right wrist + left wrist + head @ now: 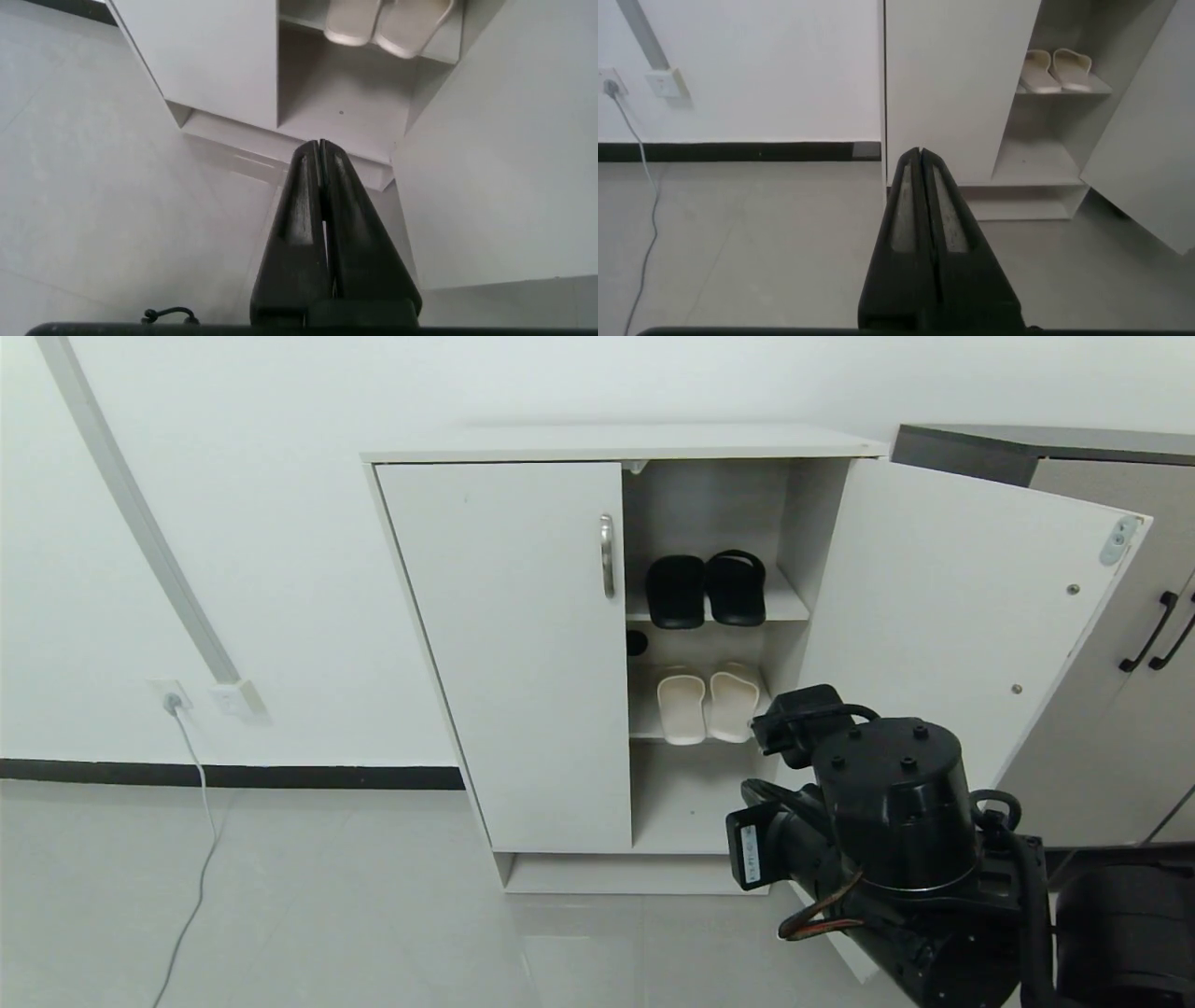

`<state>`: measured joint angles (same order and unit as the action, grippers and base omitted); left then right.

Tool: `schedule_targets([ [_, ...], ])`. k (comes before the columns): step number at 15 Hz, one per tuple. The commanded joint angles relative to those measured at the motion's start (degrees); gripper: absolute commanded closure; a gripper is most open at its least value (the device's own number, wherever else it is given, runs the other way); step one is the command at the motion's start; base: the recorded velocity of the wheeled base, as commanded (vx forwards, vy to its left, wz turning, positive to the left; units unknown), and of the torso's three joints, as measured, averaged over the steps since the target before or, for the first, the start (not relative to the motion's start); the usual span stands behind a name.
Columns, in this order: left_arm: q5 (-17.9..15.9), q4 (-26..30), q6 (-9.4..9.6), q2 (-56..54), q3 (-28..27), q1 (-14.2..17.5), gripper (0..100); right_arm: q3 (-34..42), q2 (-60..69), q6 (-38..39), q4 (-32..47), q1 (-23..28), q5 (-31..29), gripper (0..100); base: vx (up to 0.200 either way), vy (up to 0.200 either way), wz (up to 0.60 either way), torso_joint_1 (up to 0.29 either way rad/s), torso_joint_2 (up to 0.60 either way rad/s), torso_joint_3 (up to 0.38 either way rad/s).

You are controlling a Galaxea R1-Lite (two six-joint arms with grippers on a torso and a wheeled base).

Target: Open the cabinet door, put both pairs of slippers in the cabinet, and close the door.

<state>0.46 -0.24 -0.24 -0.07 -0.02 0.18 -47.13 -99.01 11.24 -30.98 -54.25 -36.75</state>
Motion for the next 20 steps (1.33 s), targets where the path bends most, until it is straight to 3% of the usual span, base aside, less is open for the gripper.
schedule_targets([
  [1, 0.1, 0.1, -0.02, 0.1, 0.0, 0.0, 100, 0.0, -0.1, 0.0, 0.1, 0.0, 0.0, 100, 0.0, 0.0, 0.0, 0.002, -0.09, -0.344],
  [10, 0.1, 0.2, -0.02, 0.1, 0.0, 0.0, 100, 0.0, 0.0, 0.0, 0.1, 1.1, 1.5, 100, 0.0, 0.0, 0.0, 0.082, -0.47, -0.358],
  [20, 0.0, 0.2, -0.02, 0.1, 0.0, 0.0, 100, 0.1, -1.3, 0.2, -0.6, 2.4, 3.0, 100, 0.0, 0.0, 0.0, 0.166, -0.49, -0.319],
])
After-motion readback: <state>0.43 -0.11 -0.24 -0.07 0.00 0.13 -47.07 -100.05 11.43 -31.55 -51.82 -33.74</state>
